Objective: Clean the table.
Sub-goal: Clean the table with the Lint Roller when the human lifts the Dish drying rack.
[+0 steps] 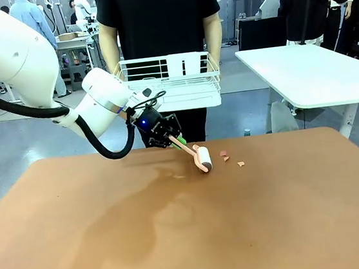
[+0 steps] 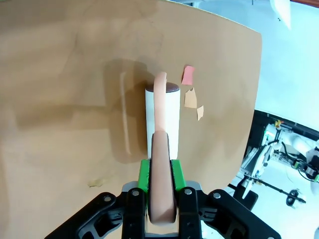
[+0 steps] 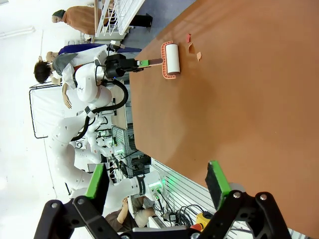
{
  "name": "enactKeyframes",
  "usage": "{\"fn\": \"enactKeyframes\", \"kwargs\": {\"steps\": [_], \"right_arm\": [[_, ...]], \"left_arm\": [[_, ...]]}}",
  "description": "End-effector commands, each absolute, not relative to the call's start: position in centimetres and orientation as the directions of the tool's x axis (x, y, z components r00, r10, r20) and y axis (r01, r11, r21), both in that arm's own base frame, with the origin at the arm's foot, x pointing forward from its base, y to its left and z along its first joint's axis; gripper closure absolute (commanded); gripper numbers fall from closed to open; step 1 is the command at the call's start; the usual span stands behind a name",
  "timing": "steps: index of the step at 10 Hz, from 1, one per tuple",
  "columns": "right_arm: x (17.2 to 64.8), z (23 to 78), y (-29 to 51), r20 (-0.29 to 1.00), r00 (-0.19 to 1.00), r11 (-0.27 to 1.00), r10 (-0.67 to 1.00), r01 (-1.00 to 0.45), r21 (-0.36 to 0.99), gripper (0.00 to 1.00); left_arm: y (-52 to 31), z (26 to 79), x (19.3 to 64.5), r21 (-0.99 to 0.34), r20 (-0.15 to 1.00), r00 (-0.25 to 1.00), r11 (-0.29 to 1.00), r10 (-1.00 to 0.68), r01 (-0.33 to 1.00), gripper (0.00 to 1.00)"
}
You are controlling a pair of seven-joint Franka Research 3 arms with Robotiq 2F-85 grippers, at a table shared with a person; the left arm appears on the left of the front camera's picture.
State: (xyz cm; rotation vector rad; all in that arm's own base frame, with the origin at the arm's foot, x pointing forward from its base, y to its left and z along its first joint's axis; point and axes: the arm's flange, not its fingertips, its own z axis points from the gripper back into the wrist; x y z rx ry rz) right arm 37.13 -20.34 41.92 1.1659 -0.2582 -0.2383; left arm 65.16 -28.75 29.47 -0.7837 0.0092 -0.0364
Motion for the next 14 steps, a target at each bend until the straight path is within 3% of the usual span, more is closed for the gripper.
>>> {"fn": "enactKeyframes", "kwargs": {"steps": [1, 5, 7, 10, 14], "right_arm": [[37.0, 42.2, -20.2, 0.095, 0.944, 0.370, -0.315, 0.030, 0.929, 0.00], [37.0, 42.2, -20.2, 0.095, 0.944, 0.370, -0.315, 0.030, 0.929, 0.00], [37.0, 42.2, -20.2, 0.095, 0.944, 0.370, -0.315, 0.030, 0.929, 0.00], [37.0, 42.2, -20.2, 0.095, 0.944, 0.370, -0.315, 0.030, 0.929, 0.00], [37.0, 42.2, -20.2, 0.095, 0.944, 0.370, -0.315, 0.030, 0.929, 0.00]], "left_arm": [[-30.0, 26.1, 65.9, -0.653, -0.062, 0.993, 0.757, -0.097, 0.033, 0.79], [-37.2, 23.9, 63.5, -0.667, -0.068, 0.995, 0.745, -0.070, 0.007, 0.79], [-41.5, 21.6, 62.9, -0.694, -0.154, 0.976, 0.720, -0.156, 0.005, 0.79], [-46.2, 20.0, 63.7, -0.714, -0.146, 0.971, 0.700, -0.188, 0.028, 0.79], [-45.6, 22.4, 64.5, -0.752, -0.157, 0.974, 0.659, -0.165, -0.009, 0.79]]}}
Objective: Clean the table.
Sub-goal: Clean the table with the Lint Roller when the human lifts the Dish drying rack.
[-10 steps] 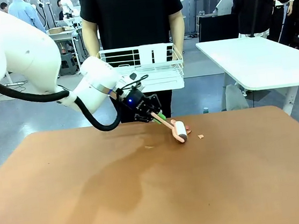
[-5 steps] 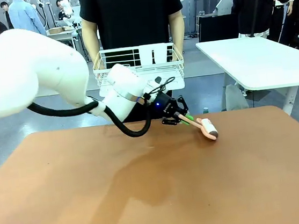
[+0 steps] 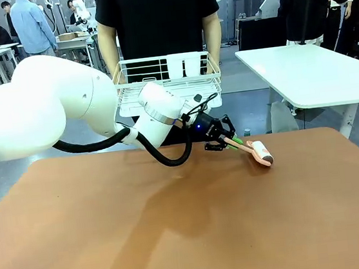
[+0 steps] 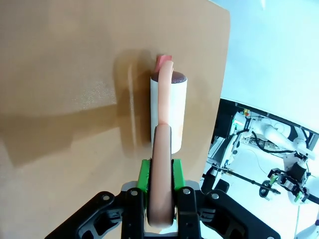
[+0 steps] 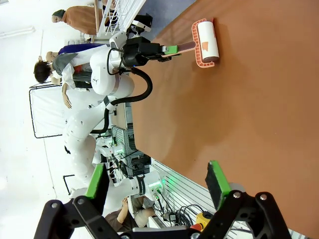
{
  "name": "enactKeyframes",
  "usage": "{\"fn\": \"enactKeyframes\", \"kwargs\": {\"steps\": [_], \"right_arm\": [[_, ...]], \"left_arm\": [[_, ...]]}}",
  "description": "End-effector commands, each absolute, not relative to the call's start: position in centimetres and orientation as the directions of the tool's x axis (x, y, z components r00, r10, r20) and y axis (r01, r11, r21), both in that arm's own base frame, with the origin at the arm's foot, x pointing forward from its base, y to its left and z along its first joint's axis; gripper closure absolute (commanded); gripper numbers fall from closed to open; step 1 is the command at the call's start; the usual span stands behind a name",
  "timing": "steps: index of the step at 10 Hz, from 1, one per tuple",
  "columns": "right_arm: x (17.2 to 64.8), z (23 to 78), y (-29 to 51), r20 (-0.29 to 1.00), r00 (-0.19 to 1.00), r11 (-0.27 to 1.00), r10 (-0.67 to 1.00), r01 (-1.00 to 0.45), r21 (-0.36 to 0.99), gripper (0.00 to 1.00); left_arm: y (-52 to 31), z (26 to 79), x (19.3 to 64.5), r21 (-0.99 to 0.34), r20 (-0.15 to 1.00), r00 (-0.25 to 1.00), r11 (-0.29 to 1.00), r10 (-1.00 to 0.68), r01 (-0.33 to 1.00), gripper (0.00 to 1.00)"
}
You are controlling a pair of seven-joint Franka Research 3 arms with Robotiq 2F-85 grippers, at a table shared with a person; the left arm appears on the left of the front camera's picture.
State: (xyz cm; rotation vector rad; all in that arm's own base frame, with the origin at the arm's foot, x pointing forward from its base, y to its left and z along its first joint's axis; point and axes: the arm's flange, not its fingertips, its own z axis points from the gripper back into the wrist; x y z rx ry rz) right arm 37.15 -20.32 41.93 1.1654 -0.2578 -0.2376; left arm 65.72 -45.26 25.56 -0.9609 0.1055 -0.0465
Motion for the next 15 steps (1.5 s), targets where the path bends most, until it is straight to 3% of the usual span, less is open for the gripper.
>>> {"fn": "enactKeyframes", "kwargs": {"steps": [1, 3, 6, 10, 11, 13, 15], "right_arm": [[37.0, 42.2, -20.2, 0.095, 0.944, 0.370, -0.315, 0.030, 0.929, 0.00], [37.0, 42.2, -20.2, 0.095, 0.944, 0.370, -0.315, 0.030, 0.929, 0.00], [37.0, 42.2, -20.2, 0.095, 0.944, 0.370, -0.315, 0.030, 0.929, 0.00], [37.0, 42.2, -20.2, 0.095, 0.944, 0.370, -0.315, 0.030, 0.929, 0.00], [37.0, 42.2, -20.2, 0.095, 0.944, 0.370, -0.315, 0.030, 0.929, 0.00], [37.0, 42.2, -20.2, 0.095, 0.944, 0.370, -0.315, 0.030, 0.929, 0.00], [37.0, 42.2, -20.2, 0.095, 0.944, 0.370, -0.315, 0.030, 0.929, 0.00]], "left_arm": [[-45.6, 23.6, 64.3, -0.769, -0.154, 0.972, 0.639, -0.180, -0.004, 0.79], [-44.7, 29.7, 63.9, -0.819, -0.101, 0.974, 0.573, -0.204, 0.035, 0.79], [-42.7, 42.9, 62.4, -0.779, -0.084, 0.978, 0.625, -0.190, 0.054, 0.79], [-40.5, 46.1, 60.8, -0.711, -0.075, 0.985, 0.701, -0.152, 0.054, 0.79], [-39.2, 48.1, 59.0, -0.543, -0.039, 0.981, 0.828, -0.191, 0.140, 0.79], [-30.5, 54.1, 56.7, -0.188, -0.009, 0.985, 0.968, -0.172, 0.167, 0.79], [-20.1, 58.5, 53.0, -0.165, 0.007, 0.997, 0.983, -0.077, 0.078, 0.79]]}}
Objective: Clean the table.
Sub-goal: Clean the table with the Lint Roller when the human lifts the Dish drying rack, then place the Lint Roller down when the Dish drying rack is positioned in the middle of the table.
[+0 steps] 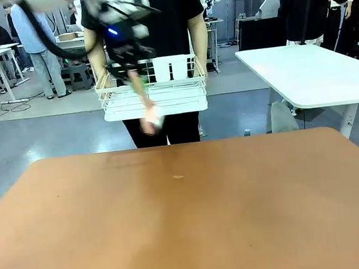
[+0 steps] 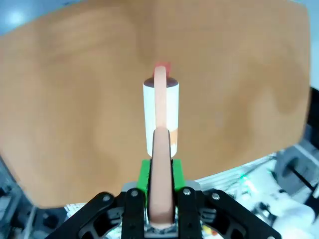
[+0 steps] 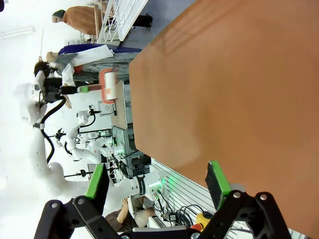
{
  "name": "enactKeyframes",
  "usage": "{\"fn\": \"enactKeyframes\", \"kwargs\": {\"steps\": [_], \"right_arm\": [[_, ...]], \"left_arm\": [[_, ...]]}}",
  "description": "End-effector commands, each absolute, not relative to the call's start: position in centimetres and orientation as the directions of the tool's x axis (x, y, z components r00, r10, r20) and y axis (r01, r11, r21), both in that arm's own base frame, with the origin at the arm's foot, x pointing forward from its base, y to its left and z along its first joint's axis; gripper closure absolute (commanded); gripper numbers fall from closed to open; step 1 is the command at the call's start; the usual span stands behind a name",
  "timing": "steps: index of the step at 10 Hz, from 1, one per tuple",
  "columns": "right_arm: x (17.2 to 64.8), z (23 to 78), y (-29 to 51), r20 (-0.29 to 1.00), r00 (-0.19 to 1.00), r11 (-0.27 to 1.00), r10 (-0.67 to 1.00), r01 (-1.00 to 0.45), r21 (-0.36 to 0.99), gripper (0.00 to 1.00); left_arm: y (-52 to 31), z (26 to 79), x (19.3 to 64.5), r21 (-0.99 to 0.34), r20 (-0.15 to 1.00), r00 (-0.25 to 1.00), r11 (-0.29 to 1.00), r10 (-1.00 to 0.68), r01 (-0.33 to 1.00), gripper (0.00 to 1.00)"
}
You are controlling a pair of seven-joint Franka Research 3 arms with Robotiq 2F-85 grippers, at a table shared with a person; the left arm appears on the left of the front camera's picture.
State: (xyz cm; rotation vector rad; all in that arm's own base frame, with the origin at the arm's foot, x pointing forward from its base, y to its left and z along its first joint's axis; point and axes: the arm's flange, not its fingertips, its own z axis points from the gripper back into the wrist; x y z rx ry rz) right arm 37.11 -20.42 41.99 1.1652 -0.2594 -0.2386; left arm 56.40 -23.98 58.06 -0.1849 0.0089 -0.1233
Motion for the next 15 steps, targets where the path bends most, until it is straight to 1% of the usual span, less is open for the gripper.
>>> {"fn": "enactKeyframes", "kwargs": {"steps": [1, 2, 3, 4, 6, 7, 8, 9, 10, 15], "right_arm": [[37.0, 42.2, -20.2, 0.095, 0.944, 0.370, -0.315, 0.030, 0.929, 0.00], [37.0, 42.2, -20.2, 0.095, 0.944, 0.370, -0.315, 0.030, 0.929, 0.00], [37.0, 42.2, -20.2, 0.095, 0.944, 0.370, -0.315, 0.030, 0.929, 0.00], [37.0, 42.2, -20.2, 0.095, 0.944, 0.370, -0.315, 0.030, 0.929, 0.00], [37.0, 42.2, -20.2, 0.095, 0.944, 0.370, -0.315, 0.030, 0.929, 0.00], [37.0, 42.2, -20.2, 0.095, 0.944, 0.370, -0.315, 0.030, 0.929, 0.00], [37.0, 42.2, -20.2, 0.095, 0.944, 0.370, -0.315, 0.030, 0.929, 0.00], [37.0, 42.2, -20.2, 0.095, 0.944, 0.370, -0.315, 0.030, 0.929, 0.00], [37.0, 42.2, -20.2, 0.095, 0.944, 0.370, -0.315, 0.030, 0.929, 0.00], [37.0, 42.2, -20.2, 0.095, 0.944, 0.370, -0.315, 0.030, 0.929, 0.00]], "left_arm": [[-15.1, 59.1, 50.9, -0.134, 0.022, 0.999, 0.990, -0.041, 0.043, 0.79], [-10.7, 59.4, 48.5, -0.085, 0.110, 0.994, 0.996, -0.022, 0.032, 0.79], [-7.3, 58.5, 46.4, -0.100, 0.134, 0.991, 0.995, 0.011, 0.002, 0.79], [-5.3, 57.2, 44.1, -0.118, 0.127, 0.991, 0.993, 0.047, -0.031, 0.79], [-3.9, 53.8, 39.7, -0.175, 0.167, 0.983, 0.984, 0.075, -0.045, 0.79], [-3.1, 53.0, 38.2, -0.139, 0.172, 0.980, 0.987, 0.101, -0.077, 0.79], [-2.8, 53.4, 37.5, -0.133, 0.175, 0.980, 0.988, 0.097, -0.074, 0.79], [-3.2, 54.1, 38.0, -0.136, 0.197, 0.977, 0.989, 0.087, -0.060, 0.79], [-2.8, 52.5, 38.5, -0.131, 0.132, 0.987, 0.988, 0.096, -0.078, 0.79], [-2.8, 52.5, 38.5, -0.131, 0.132, 0.987, 0.988, 0.096, -0.078, 0.79]]}}
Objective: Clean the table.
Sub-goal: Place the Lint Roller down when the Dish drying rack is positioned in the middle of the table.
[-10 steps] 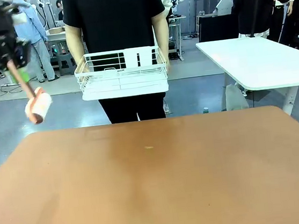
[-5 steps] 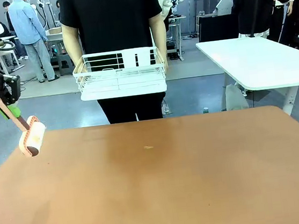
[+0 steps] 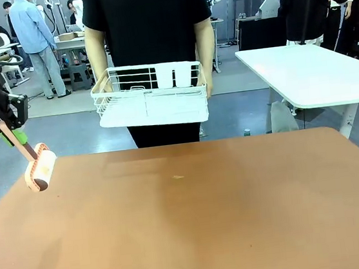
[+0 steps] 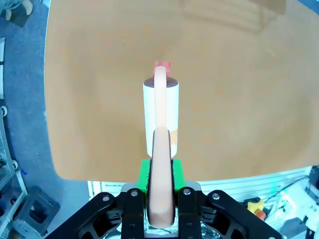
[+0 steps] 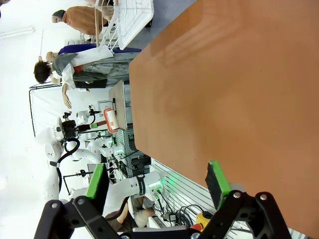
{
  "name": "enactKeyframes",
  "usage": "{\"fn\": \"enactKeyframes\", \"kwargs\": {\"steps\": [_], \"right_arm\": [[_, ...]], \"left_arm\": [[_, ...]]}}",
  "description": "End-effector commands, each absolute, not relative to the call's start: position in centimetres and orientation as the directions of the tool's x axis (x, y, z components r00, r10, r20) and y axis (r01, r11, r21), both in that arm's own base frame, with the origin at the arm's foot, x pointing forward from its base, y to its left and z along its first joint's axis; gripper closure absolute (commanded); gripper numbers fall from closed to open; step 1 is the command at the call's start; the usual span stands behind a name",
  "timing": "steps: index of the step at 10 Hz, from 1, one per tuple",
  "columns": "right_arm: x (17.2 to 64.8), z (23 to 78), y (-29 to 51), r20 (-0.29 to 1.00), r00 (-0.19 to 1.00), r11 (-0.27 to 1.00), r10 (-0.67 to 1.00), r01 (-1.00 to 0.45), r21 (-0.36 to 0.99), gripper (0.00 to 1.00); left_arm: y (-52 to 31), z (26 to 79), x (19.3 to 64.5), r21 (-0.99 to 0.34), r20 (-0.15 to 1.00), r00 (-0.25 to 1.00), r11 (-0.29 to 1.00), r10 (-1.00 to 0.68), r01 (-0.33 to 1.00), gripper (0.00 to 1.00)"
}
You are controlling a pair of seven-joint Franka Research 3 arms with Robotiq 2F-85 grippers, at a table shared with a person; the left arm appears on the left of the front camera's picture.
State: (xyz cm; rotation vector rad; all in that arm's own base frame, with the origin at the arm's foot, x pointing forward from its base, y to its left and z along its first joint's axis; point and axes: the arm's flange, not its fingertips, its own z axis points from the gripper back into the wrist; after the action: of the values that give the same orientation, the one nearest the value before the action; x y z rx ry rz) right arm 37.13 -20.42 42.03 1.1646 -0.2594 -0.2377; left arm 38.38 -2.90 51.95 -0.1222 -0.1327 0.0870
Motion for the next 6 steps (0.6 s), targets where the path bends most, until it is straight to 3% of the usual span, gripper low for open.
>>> {"fn": "enactKeyframes", "kwargs": {"steps": [1, 6], "right_arm": [[37.03, 42.23, -20.21, 0.095, 0.944, 0.370, -0.315, 0.030, 0.929, 0.00], [37.03, 42.23, -20.21, 0.095, 0.944, 0.370, -0.315, 0.030, 0.929, 0.00]], "left_arm": [[-2.81, 52.46, 38.53, -0.131, 0.132, 0.987, 0.988, 0.096, -0.078, 0.79], [-2.81, 52.46, 38.53, -0.131, 0.132, 0.987, 0.988, 0.096, -0.078, 0.79]]}}
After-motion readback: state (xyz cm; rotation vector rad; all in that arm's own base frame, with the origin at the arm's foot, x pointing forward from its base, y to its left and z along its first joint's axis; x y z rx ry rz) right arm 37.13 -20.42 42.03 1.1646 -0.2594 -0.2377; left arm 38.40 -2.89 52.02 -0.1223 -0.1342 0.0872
